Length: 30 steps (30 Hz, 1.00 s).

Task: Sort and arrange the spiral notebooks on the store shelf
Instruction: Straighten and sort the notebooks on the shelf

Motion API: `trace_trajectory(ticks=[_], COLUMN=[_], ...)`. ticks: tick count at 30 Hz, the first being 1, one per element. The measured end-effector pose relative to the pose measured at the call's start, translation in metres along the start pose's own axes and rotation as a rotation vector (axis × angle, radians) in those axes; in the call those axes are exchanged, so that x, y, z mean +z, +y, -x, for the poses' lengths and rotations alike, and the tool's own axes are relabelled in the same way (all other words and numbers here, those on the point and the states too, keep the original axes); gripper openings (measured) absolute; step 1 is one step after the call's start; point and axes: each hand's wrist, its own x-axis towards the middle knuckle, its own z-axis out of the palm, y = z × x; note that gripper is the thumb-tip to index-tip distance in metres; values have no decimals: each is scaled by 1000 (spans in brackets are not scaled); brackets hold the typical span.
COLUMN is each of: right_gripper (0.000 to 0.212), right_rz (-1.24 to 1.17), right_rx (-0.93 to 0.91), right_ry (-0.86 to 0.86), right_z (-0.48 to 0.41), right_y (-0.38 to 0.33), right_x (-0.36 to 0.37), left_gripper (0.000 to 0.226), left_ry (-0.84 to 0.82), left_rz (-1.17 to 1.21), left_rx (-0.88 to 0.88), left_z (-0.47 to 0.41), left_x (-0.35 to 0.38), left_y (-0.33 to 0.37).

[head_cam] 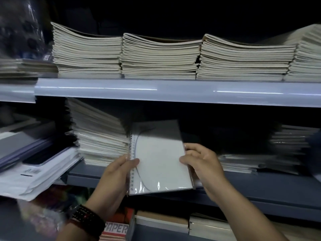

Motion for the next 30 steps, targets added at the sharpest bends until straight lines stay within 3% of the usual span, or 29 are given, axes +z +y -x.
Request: trace_trajectory(ticks=[6,11,16,21,26,30], right_gripper=[10,10,11,6,9,18], right_rz=[15,3,93,8,-66,-40], right_rx=[-26,-73,-250,-454,-474,-482], right_ry=[61,21,-3,7,-32,-32], right_z=[2,5,13,21,25,23], right_y=[-1,-8,-17,-24,-23,-24], right_x=[-6,-18,-25,-20,-19,-16], left_gripper=[18,29,30,11,37,32], left_ry=[2,-50,-60,-72,-151,-53], left_rz=[-153,-398,-453,-269,158,73], left_rx=[104,304,346,393,201,254], left_z=[5,12,17,22,25,25], left_x=[7,-1,-14,-6,-5,-5], left_y=[8,22,31,35,38,40])
